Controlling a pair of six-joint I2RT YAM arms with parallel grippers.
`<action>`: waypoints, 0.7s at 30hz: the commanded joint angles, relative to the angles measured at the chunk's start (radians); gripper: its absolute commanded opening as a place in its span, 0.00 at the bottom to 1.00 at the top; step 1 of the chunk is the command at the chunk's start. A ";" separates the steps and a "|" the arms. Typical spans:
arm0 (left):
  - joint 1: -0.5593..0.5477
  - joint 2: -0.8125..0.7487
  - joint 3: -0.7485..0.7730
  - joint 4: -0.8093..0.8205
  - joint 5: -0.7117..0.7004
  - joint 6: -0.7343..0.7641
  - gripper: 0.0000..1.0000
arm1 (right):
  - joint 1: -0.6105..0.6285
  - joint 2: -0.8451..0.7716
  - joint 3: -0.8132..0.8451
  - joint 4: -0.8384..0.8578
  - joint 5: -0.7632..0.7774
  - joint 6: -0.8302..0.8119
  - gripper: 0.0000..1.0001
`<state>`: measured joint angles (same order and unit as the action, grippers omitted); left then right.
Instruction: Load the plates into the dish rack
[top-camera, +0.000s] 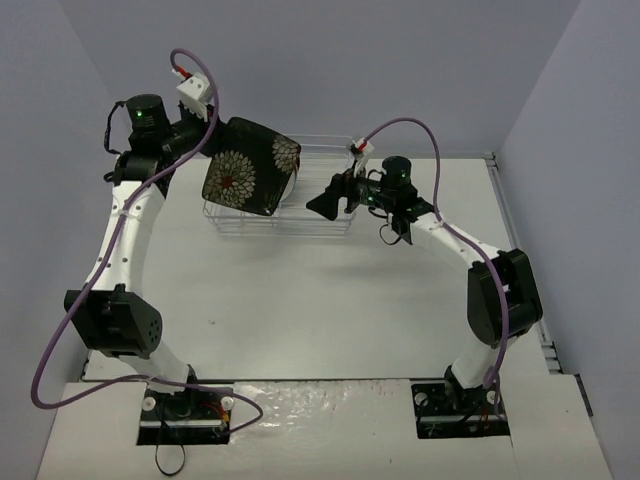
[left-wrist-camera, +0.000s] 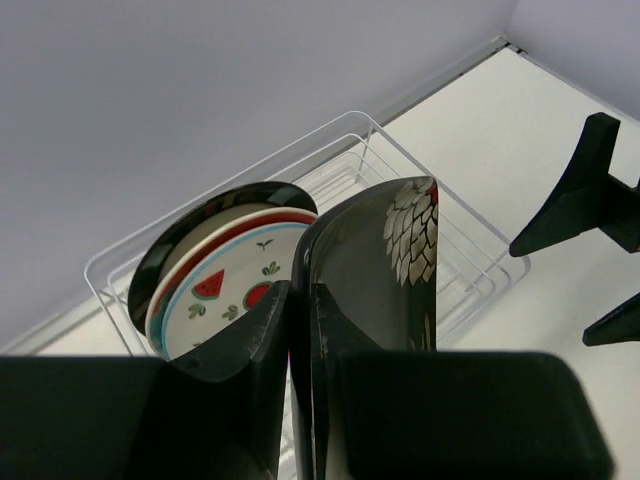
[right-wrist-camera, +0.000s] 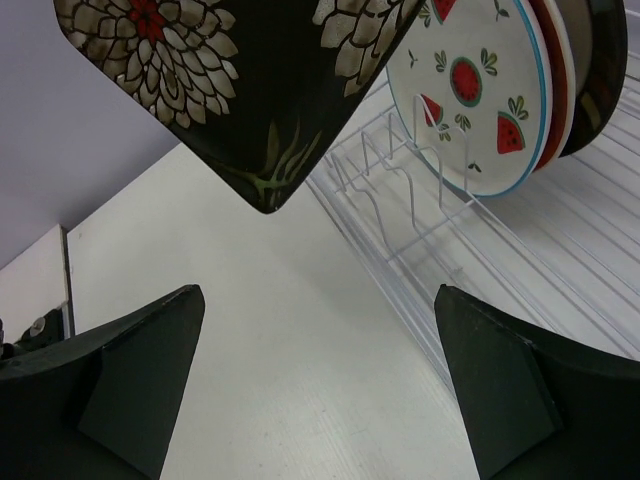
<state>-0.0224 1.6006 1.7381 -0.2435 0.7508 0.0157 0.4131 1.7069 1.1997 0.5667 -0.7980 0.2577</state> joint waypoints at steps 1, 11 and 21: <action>-0.038 -0.002 0.180 0.046 -0.065 0.263 0.00 | -0.008 -0.077 0.007 0.003 0.049 -0.064 0.97; -0.070 0.050 0.250 -0.059 -0.054 0.680 0.00 | -0.069 -0.193 -0.076 -0.058 0.196 -0.112 0.97; -0.131 0.107 0.290 -0.293 -0.107 1.175 0.00 | -0.144 -0.229 -0.138 -0.068 0.229 -0.099 0.97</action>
<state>-0.1319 1.7397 1.9430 -0.6013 0.6466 0.9209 0.2837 1.5116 1.0572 0.4463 -0.5753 0.1624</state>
